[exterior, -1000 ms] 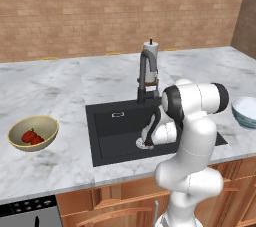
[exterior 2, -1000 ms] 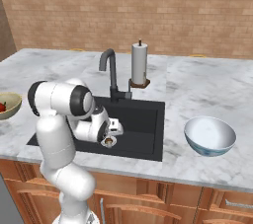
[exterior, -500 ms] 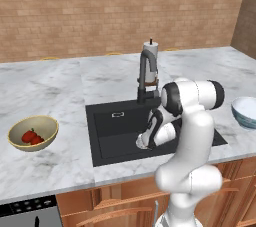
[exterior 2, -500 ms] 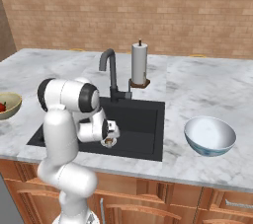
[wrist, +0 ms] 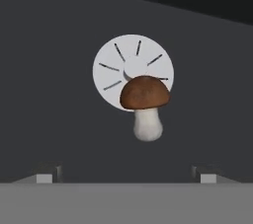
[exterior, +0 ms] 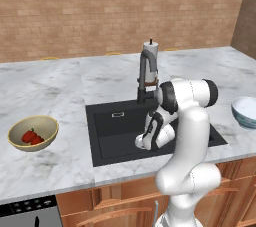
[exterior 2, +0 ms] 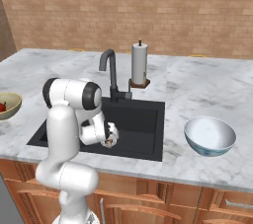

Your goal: Pick the bell peppers from the cabinet and place them in one bowl. Pick the mushroom from the sink and place it in the other bowl.

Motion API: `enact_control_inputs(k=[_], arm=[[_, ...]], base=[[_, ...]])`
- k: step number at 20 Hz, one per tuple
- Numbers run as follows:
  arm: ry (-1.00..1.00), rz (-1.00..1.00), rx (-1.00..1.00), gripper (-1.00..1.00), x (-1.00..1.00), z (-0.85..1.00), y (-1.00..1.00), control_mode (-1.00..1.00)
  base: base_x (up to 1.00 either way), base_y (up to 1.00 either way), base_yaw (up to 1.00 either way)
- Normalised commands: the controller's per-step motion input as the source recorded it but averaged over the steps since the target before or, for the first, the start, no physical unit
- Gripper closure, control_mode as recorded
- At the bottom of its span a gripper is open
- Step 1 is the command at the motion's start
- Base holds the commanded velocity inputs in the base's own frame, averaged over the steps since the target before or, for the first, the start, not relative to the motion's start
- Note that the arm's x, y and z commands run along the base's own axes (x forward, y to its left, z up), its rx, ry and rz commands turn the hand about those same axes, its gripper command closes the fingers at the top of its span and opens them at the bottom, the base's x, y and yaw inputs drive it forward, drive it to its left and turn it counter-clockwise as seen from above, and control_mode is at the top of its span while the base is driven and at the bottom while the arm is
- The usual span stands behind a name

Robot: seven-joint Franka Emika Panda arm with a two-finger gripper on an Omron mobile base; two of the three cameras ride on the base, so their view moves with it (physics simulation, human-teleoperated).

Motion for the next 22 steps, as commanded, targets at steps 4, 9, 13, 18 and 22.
enact_control_inputs(k=[4, 9, 13, 18, 22], arm=[[0.0, 0.0, 0.0, -1.0, 0.44, -0.13, -0.01, -1.0], [0.03, 0.0, 0.0, -1.0, 0.27, -0.3, -0.2, -1.0], [0.01, 0.0, 0.0, -1.0, 0.22, -0.3, -0.36, -1.0], [0.0, 0.0, 0.0, -1.0, 0.25, -0.15, -0.28, -1.0], [0.0, 0.0, 0.0, -1.0, 0.23, -0.08, -0.2, -1.0]], base=[[0.0, 0.0, 0.0], [0.0, 0.0, 0.0], [0.0, 0.0, 0.0], [0.0, 0.0, 0.0], [0.0, 0.0, 0.0]])
